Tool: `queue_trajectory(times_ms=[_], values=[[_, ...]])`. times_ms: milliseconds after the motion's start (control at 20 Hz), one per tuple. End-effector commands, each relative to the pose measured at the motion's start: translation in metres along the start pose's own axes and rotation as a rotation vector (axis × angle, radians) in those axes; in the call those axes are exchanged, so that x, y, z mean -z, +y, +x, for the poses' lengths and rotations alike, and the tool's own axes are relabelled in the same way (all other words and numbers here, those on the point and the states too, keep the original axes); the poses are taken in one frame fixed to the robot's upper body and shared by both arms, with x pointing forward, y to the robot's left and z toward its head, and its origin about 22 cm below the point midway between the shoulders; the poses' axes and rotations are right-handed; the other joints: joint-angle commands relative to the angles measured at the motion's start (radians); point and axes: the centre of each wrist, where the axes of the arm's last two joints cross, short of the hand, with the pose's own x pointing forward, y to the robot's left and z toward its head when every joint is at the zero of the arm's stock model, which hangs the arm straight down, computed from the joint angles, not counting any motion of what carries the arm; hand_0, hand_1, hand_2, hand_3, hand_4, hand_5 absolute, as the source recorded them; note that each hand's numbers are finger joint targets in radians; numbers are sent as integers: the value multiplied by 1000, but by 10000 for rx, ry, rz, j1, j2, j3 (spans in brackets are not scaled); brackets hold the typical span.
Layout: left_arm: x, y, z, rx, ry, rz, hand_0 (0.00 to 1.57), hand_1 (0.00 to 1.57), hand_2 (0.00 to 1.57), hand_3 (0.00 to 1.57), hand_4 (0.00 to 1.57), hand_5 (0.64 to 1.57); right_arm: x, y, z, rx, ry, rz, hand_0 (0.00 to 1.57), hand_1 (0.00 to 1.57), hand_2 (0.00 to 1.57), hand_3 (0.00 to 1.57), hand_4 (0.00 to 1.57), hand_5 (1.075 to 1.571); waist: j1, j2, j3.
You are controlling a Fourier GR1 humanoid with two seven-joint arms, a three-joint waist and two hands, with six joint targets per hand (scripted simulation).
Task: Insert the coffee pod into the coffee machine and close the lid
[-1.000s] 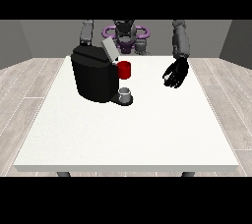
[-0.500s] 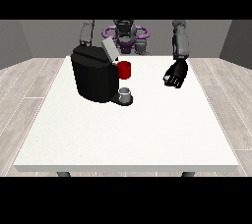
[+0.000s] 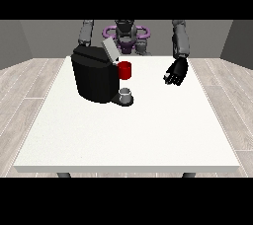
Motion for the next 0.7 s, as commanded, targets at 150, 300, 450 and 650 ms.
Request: queue_trajectory(times_ms=[150, 300, 450, 650], values=[[18, 32, 17, -1559, -861, 410, 1449, 1449, 1434, 1357, 517, 1571, 6, -5, -7, -331, 89, -237, 0, 0, 0, 0, 0, 1571, 57, -122, -2], [19, 38, 25, -1177, -1224, -558, 1413, 1413, 1400, 1314, 515, 1571, -4, -9, -35, -555, 1126, -364, 0, 0, 0, 0, 0, 1571, 459, -943, 2], [34, 47, 53, -1014, -1269, -862, 1371, 1371, 1379, 1325, 504, 1571, 0, 0, -33, -585, 963, -172, 0, 0, 0, 0, 0, 1571, 359, -1180, 3], [47, 57, 83, -1297, -1597, -1381, 1403, 1403, 1396, 1341, 598, 1571, 3, -11, -36, -319, 1493, 189, 0, 0, 0, 0, 0, 1571, 286, -1827, 4]])
